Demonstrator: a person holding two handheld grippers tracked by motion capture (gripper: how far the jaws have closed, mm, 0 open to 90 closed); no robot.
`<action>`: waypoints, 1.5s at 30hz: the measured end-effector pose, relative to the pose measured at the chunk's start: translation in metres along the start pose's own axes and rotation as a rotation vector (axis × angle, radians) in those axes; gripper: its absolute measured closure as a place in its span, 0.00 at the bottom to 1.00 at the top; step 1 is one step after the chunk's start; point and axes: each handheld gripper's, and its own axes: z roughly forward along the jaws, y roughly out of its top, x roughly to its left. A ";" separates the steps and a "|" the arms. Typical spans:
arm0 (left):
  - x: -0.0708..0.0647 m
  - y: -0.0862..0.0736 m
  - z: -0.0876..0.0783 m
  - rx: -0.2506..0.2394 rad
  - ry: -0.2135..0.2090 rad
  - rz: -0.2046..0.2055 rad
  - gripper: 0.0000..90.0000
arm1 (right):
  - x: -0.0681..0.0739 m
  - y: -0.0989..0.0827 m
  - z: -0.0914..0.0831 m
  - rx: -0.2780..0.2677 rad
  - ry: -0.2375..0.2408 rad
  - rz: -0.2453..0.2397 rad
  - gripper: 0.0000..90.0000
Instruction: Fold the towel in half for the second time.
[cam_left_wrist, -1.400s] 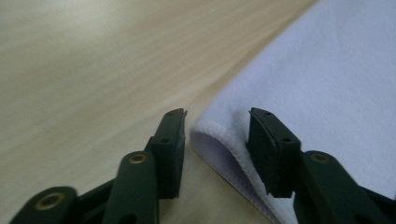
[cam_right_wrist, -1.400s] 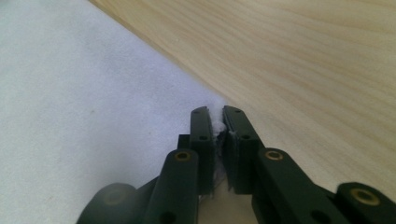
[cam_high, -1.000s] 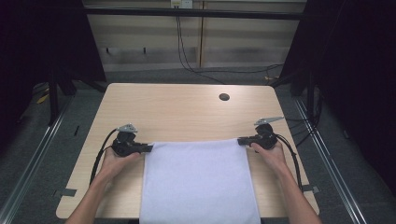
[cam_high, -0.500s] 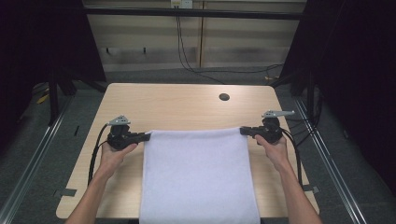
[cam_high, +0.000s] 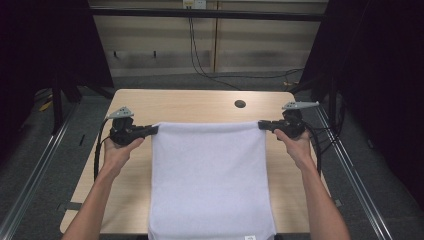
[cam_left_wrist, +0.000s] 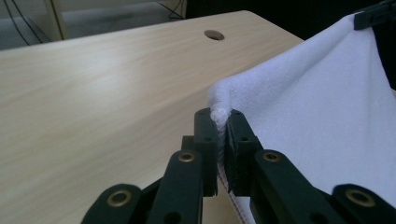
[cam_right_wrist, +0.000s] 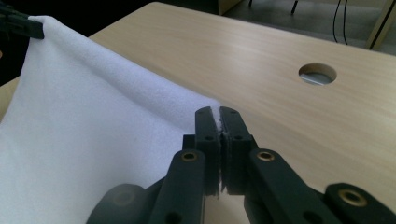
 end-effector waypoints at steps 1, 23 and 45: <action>-0.002 0.003 0.001 -0.005 0.006 0.008 0.94 | -0.003 0.002 0.001 -0.008 0.001 0.006 0.98; -0.016 0.046 -0.024 -0.084 0.042 0.112 0.94 | 0.017 0.045 -0.021 -0.118 -0.002 -0.062 0.98; -0.061 -0.080 -0.057 0.069 -0.113 0.113 0.92 | 0.074 -0.085 -0.058 0.097 0.077 -0.174 0.97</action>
